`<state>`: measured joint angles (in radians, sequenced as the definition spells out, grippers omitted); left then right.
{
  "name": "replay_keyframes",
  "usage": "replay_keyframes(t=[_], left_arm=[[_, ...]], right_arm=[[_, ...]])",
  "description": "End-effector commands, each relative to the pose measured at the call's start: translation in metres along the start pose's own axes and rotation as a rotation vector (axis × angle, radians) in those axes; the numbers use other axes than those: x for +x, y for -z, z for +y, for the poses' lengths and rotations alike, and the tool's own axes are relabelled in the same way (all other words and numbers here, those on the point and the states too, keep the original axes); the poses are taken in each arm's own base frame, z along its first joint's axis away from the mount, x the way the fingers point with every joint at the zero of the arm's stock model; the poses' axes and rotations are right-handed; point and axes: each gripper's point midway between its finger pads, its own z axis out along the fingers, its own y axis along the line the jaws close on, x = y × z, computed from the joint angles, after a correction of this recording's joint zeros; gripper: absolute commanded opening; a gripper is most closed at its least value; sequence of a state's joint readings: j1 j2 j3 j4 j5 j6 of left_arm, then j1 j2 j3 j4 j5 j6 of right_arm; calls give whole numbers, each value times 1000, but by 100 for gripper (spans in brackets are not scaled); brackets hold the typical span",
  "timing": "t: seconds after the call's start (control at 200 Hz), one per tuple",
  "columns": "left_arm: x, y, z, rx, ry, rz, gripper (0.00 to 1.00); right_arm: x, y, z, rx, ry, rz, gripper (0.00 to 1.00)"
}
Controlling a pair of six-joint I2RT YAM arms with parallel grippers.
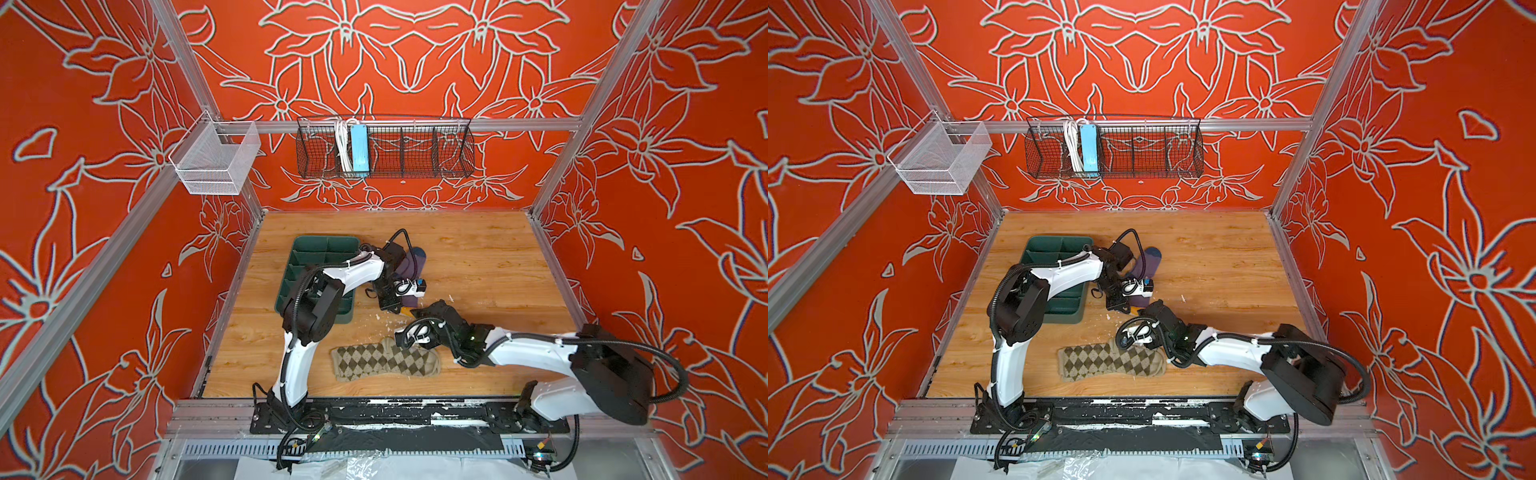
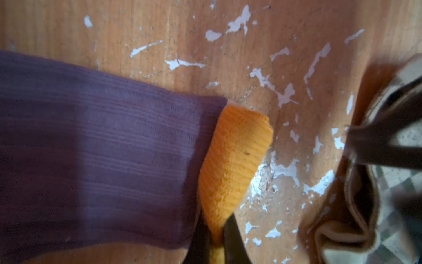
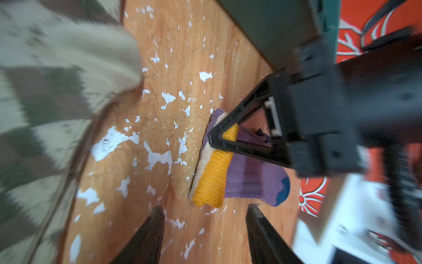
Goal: Roll the socks
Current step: 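Bring the right gripper down and pinch the rolled yellow cuff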
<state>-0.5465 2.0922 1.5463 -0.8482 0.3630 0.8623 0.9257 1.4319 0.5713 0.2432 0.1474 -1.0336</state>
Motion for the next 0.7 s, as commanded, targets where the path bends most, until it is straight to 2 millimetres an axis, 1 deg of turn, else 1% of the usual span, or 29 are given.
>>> replay_keyframes(t=[0.0,0.13,0.26,0.315,0.41,0.46,0.53,0.6,0.656,0.696], left_arm=[[6,-3,-4,36,17,13,0],[5,-2,-5,36,12,9,0],[5,-2,-5,35,13,7,0],[5,-2,-5,35,14,7,0],[5,-1,-5,35,11,4,0],[6,-2,-5,36,11,4,0],[5,-1,-5,33,10,0,0],[5,0,-4,23,12,-4,0],[5,1,-2,1,10,-11,5],[5,3,0,-21,9,-15,15]], right_arm=[[-7,-13,-33,137,-49,7,57],[2,-28,-36,163,-83,22,55],[12,-42,-26,128,-97,44,51],[16,-48,-23,121,-92,59,48],[22,-54,-20,108,-94,78,39],[25,-56,-16,92,-93,87,31],[27,-58,-12,73,-94,101,17],[30,-59,-6,47,-93,111,10],[31,-59,-2,22,-91,118,6],[32,-57,3,-5,-97,122,4]])
